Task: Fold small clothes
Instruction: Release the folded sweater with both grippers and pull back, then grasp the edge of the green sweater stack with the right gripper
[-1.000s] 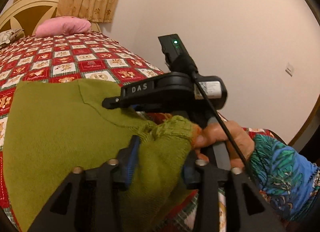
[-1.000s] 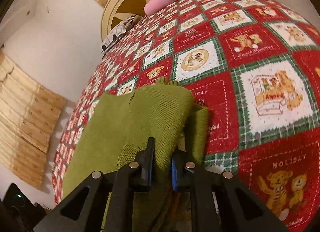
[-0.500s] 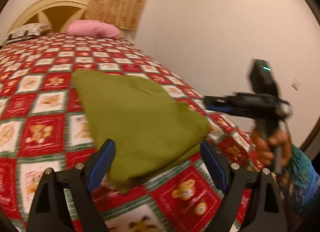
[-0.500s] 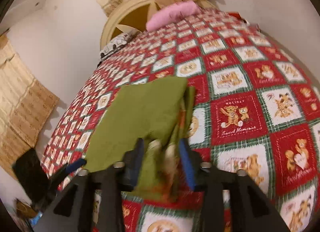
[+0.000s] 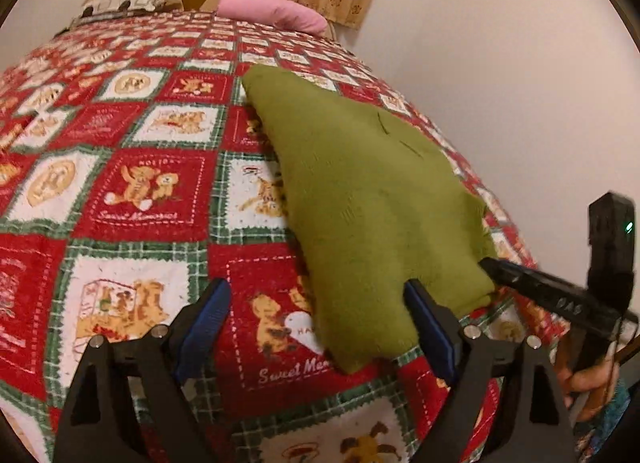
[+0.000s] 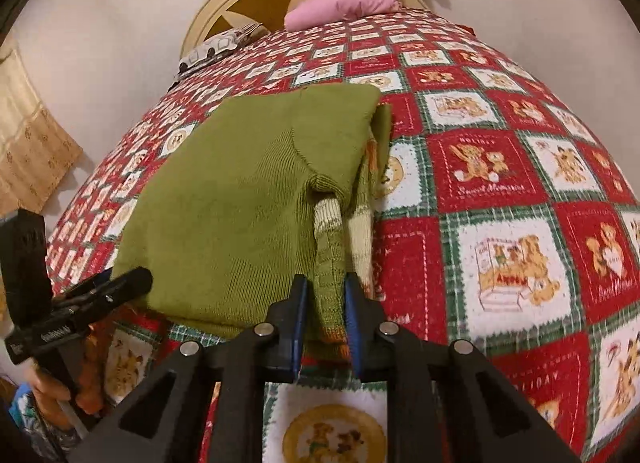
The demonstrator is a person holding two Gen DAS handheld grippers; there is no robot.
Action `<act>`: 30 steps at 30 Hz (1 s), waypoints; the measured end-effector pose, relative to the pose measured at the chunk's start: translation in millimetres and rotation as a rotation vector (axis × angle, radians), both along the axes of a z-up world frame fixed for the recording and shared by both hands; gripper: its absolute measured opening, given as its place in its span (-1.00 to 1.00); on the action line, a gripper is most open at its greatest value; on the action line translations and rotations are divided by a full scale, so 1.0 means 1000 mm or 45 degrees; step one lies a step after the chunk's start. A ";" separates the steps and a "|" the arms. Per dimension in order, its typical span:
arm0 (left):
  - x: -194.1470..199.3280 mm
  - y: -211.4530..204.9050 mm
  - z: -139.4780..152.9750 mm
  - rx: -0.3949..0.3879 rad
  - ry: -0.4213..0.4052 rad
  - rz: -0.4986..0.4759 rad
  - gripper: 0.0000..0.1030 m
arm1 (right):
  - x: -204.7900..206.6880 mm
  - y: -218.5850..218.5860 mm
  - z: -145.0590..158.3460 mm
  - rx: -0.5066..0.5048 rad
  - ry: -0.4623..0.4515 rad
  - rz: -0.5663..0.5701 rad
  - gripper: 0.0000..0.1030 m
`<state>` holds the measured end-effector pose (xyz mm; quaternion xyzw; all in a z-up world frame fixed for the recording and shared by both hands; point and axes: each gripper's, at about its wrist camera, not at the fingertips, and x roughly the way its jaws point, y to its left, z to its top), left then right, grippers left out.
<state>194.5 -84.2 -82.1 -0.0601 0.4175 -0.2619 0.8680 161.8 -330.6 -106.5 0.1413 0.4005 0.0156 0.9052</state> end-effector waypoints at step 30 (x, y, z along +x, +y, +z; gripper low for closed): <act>-0.014 0.007 0.046 0.399 -0.289 0.089 0.88 | -0.047 -0.023 0.031 0.150 -0.093 -0.196 0.00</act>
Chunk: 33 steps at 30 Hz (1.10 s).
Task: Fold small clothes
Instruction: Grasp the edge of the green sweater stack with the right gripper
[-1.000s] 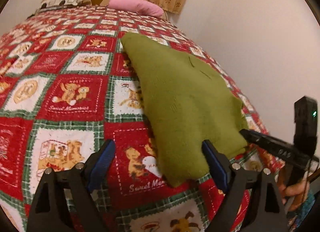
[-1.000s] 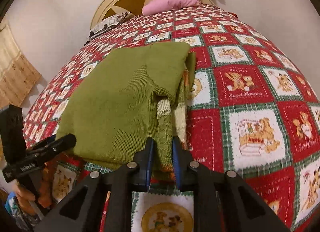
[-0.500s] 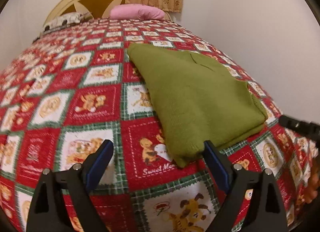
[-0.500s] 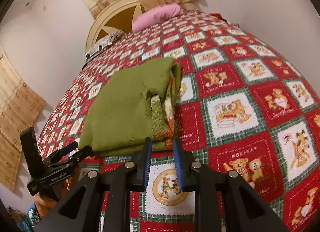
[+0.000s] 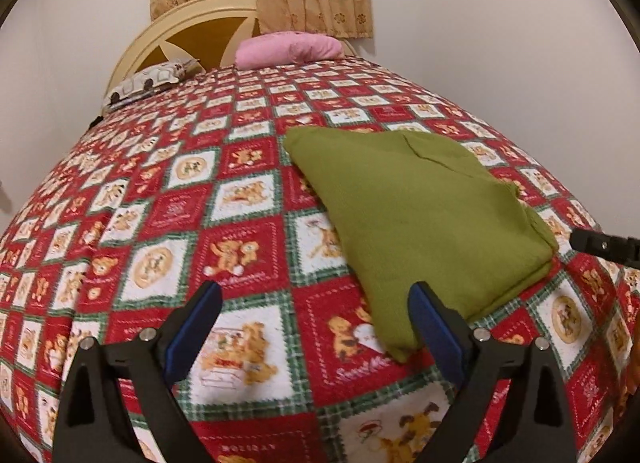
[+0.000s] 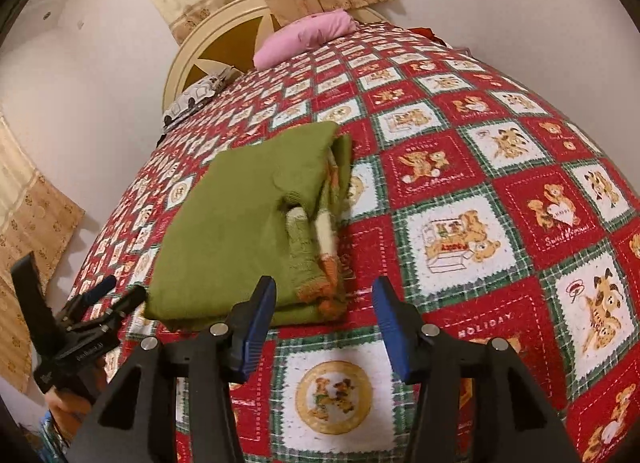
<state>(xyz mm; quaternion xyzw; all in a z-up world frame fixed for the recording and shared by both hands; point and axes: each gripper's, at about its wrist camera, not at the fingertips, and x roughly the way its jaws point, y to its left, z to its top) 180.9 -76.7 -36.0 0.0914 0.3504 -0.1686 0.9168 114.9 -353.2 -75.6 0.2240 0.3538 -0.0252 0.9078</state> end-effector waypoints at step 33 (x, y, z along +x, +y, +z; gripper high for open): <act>0.146 -0.037 -0.056 -0.643 0.470 -0.099 0.74 | 0.185 -0.026 -0.038 0.035 0.055 0.246 0.51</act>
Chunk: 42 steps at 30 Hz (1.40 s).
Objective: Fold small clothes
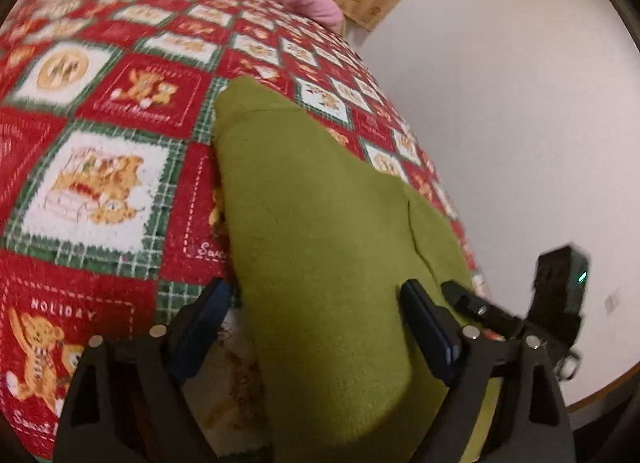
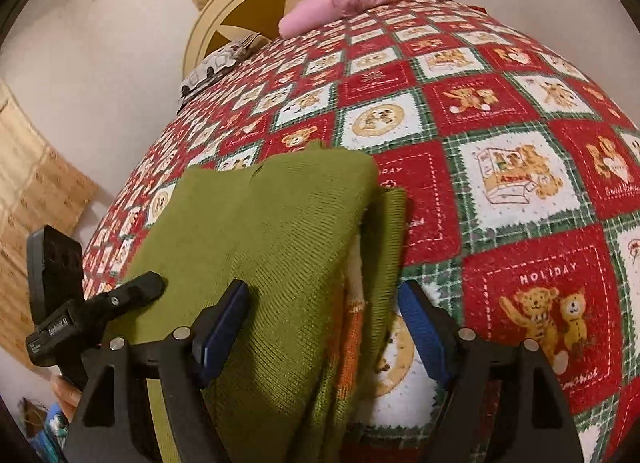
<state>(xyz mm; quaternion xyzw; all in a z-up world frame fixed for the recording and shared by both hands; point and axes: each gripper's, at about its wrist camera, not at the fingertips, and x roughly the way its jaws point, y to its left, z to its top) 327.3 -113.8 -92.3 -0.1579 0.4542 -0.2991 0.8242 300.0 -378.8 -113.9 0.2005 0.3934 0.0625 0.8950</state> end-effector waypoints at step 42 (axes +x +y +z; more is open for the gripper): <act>-0.043 -0.003 0.038 0.148 -0.217 -0.028 -0.20 | -0.059 0.090 0.068 -0.284 -0.206 -0.029 -0.41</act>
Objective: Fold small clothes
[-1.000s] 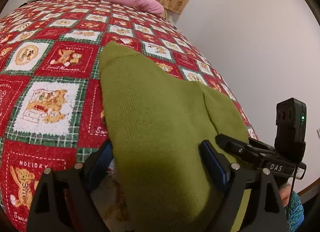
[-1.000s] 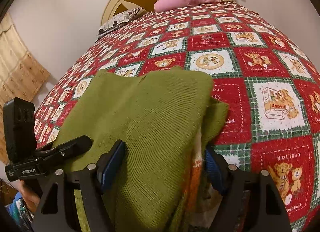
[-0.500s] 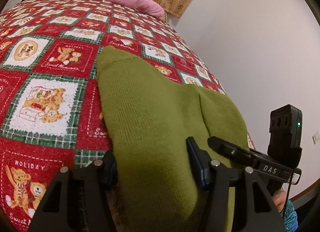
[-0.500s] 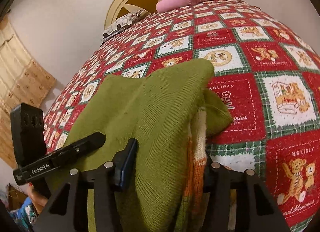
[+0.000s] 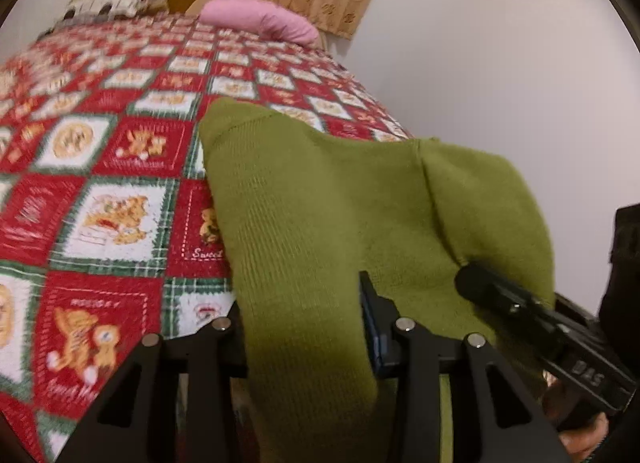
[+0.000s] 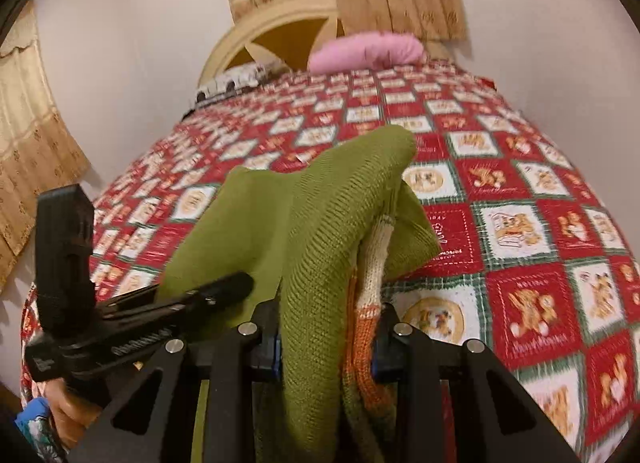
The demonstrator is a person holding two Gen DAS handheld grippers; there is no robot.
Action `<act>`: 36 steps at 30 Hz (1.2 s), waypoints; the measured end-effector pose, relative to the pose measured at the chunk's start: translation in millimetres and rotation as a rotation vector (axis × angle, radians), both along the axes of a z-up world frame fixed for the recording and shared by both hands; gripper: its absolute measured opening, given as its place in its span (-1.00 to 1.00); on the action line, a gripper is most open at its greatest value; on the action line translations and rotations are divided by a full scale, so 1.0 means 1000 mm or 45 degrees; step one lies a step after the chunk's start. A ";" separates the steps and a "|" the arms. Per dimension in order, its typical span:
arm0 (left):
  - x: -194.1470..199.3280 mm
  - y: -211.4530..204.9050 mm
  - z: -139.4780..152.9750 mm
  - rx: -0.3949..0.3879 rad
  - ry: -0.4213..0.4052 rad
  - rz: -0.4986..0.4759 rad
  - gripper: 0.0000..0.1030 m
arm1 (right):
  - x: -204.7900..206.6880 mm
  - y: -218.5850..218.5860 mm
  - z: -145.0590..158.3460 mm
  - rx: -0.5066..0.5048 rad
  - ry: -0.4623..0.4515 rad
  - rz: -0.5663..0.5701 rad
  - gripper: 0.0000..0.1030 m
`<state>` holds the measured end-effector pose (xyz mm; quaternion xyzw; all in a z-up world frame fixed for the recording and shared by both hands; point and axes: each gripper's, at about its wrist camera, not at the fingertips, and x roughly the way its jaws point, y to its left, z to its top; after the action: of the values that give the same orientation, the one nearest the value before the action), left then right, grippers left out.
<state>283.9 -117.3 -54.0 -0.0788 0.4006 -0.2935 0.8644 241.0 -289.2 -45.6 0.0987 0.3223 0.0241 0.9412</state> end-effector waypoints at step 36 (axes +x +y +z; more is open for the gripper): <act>-0.176 -0.089 0.060 0.086 -0.160 -0.432 -0.20 | -0.273 -0.049 0.045 0.149 -0.215 -0.378 -0.42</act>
<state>108.2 -206.2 6.0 0.0376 0.3629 -0.4259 0.8279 -31.7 -338.3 -0.3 0.1974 0.2220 -0.0884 0.9507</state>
